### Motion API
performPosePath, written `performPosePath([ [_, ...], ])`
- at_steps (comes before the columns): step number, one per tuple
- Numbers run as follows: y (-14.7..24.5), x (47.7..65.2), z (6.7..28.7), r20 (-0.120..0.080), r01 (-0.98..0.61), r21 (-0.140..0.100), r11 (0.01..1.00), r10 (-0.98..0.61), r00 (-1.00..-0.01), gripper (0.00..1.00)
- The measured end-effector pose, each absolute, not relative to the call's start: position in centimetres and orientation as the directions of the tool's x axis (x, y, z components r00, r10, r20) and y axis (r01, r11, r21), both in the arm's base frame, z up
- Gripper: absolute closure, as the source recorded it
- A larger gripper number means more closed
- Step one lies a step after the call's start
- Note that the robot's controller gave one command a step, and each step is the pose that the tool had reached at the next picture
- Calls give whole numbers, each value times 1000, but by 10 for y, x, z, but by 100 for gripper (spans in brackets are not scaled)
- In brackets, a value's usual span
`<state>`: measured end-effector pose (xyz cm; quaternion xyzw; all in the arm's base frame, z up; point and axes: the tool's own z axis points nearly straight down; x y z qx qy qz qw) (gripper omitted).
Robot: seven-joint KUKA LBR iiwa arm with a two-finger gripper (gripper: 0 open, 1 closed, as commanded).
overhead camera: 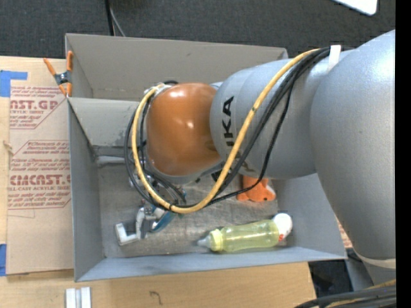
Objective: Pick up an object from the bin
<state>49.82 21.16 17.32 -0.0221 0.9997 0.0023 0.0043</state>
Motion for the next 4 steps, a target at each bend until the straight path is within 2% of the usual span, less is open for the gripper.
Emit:
performPosePath([
  [1,204,498,126,-1,8,0,1000,8,-1000,0],
  [2,177,506,77,-3,-203,18,979,-203,-979,100],
  [3,177,506,77,-3,-203,18,979,-203,-979,100],
  [4,174,521,215,-4,-177,1,984,-177,-984,100],
])
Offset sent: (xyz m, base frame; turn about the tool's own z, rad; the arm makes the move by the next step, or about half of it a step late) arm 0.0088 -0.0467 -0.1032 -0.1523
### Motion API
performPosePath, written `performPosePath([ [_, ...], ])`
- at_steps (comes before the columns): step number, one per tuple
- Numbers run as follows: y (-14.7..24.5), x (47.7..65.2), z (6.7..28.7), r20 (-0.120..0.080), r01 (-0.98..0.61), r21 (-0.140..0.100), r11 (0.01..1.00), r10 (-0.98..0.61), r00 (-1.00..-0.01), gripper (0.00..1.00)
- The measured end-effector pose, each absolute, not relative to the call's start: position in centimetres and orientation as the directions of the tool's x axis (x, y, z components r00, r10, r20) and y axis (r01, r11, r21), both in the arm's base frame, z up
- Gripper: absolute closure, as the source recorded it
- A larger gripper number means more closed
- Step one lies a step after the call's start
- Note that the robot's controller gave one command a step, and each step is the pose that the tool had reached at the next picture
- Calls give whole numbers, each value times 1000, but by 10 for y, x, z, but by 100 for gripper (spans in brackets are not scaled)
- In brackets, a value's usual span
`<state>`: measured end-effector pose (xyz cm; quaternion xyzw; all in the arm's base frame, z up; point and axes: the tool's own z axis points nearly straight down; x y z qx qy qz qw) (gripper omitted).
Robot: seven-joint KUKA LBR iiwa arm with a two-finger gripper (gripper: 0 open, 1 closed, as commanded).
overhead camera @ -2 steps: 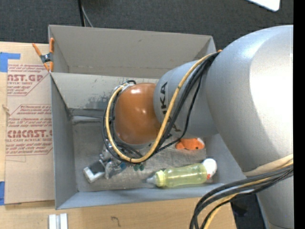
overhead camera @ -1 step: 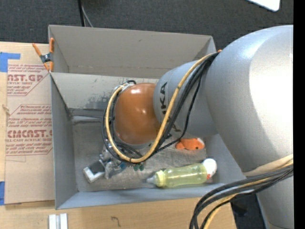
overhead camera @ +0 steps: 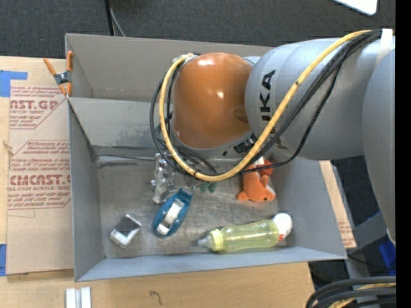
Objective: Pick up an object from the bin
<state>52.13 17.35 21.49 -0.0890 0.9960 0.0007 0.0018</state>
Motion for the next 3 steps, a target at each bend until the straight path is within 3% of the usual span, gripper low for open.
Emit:
performPosePath([
  [1,173,521,214,-2,-177,1,984,-177,-984,100],
  [2,140,524,107,-19,-173,9,985,-172,-985,0],
  [3,142,519,108,-1,-181,9,984,-181,-984,100],
])
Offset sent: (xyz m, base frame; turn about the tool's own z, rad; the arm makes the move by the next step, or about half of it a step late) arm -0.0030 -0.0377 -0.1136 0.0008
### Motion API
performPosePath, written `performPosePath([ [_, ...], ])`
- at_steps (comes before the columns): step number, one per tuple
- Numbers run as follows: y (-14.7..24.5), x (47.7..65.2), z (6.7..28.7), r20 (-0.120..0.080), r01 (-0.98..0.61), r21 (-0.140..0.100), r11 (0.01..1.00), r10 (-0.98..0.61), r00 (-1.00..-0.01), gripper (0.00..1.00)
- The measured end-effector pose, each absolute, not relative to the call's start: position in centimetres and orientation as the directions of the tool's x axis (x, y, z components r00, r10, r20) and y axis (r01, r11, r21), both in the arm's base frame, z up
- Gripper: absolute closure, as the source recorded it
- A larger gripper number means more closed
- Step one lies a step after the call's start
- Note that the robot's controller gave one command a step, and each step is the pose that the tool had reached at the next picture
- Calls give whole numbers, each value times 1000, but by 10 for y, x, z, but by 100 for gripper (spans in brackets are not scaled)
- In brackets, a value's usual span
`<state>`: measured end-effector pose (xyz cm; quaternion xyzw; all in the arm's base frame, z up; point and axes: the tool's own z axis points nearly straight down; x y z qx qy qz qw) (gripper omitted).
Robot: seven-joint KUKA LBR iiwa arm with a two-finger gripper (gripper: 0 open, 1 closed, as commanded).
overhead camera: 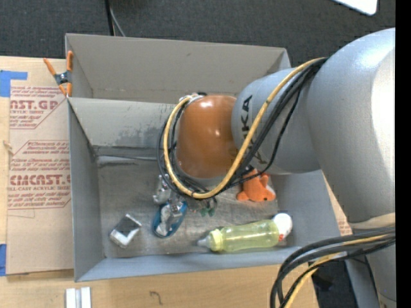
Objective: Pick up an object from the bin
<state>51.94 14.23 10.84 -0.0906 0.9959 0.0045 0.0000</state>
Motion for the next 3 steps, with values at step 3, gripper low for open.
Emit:
performPosePath([
  [3,175,532,230,-4,-561,1,828,-561,-828,100],
])
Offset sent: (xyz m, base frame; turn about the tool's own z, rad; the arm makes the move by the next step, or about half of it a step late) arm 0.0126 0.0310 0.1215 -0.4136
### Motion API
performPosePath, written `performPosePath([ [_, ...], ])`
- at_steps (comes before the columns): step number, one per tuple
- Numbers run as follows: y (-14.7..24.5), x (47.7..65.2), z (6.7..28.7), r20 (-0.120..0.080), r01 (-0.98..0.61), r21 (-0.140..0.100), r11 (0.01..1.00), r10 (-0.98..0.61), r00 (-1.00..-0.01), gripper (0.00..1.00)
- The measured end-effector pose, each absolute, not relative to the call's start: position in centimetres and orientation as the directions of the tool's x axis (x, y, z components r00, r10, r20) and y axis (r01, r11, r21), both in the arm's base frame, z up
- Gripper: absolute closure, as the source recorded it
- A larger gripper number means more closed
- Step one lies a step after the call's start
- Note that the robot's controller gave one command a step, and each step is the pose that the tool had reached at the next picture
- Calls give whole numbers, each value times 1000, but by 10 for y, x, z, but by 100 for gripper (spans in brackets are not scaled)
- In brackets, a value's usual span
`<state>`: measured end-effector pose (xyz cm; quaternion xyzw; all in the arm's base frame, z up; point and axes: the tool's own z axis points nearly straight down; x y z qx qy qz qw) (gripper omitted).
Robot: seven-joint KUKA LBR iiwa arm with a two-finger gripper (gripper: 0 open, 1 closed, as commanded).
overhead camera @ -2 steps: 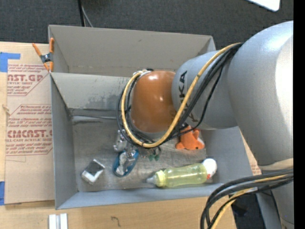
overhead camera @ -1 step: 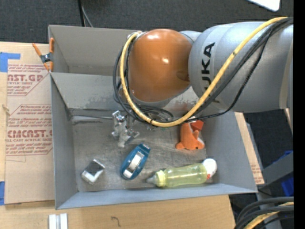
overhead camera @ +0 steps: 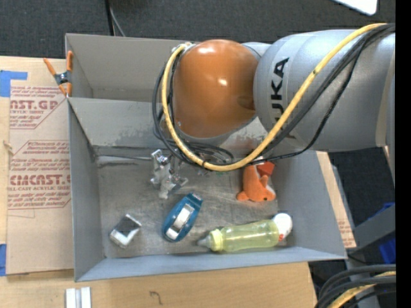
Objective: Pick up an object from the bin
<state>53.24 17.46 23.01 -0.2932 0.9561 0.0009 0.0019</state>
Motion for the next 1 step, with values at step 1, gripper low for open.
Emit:
performPosePath([
  [1,142,533,140,3,-461,2,887,-461,-887,0],
])
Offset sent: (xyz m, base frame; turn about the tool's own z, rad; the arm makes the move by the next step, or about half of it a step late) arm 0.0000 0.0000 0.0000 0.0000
